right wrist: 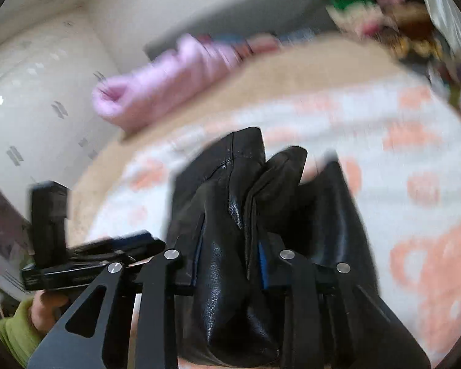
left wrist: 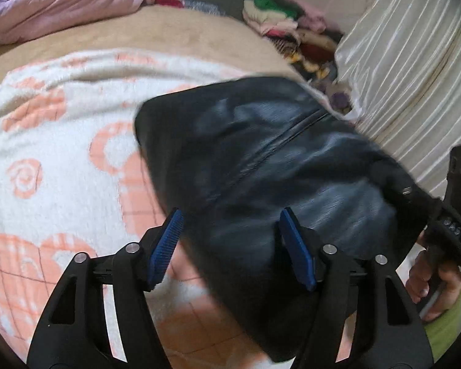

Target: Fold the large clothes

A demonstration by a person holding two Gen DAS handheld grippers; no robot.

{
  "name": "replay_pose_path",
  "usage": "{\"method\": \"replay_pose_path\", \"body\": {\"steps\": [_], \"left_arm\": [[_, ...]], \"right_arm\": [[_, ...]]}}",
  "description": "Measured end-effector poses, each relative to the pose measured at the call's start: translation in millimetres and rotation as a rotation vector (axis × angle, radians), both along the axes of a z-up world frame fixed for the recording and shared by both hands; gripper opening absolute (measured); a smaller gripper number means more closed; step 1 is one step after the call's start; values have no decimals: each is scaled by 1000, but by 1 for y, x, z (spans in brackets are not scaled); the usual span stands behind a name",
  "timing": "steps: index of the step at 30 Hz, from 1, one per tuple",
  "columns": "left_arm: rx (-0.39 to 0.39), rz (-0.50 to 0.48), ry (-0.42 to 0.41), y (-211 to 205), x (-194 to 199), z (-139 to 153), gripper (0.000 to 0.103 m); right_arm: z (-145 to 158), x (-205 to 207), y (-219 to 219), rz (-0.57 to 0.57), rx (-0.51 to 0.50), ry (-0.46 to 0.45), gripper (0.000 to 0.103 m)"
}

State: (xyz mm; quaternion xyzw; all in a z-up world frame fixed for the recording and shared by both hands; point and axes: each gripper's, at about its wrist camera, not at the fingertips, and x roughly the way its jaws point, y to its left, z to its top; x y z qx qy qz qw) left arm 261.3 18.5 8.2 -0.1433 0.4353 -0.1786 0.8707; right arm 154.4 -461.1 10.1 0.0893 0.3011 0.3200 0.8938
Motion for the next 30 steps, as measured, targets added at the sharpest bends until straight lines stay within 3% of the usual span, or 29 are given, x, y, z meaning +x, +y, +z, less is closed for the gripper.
{"method": "replay_pose_path", "body": {"steps": [2, 4, 11, 12, 16, 18, 19, 20, 22, 24, 25, 26, 30], "left_arm": [[-49, -9, 2, 0, 0, 6, 65], [-77, -28, 17, -7, 1, 6, 71], [-58, -71, 147, -43, 6, -38, 82], [-50, -73, 159, -47, 6, -43, 87], [-52, -77, 190, -60, 6, -55, 93], [-58, -81, 205, -65, 7, -59, 95], [-66, -78, 211, -64, 9, -60, 95], [-87, -73, 221, -63, 11, -61, 95], [-116, -71, 238, -61, 13, -65, 95], [-154, -77, 255, -59, 18, -68, 95], [-170, -79, 265, -57, 18, -70, 95], [-179, -80, 271, -57, 18, -72, 95], [-177, -83, 272, -56, 21, -72, 95]], "right_arm": [[8, -1, -21, -34, 33, -33, 26], [-2, 5, -44, -71, 55, -5, 26], [-89, 15, -88, -142, 125, 213, 27], [-99, 17, -91, -142, 139, 246, 28], [-110, 20, -99, -159, 151, 284, 41], [-109, 18, -105, -175, 149, 298, 52], [-108, 16, -110, -188, 156, 311, 67], [-107, 12, -115, -194, 170, 313, 70], [-106, 7, -127, -186, 233, 318, 68], [-113, 7, -135, -174, 272, 355, 56], [-116, 8, -134, -158, 292, 373, 41], [-120, 8, -131, -142, 305, 388, 34], [-124, -4, -116, -177, 306, 394, 32]]}}
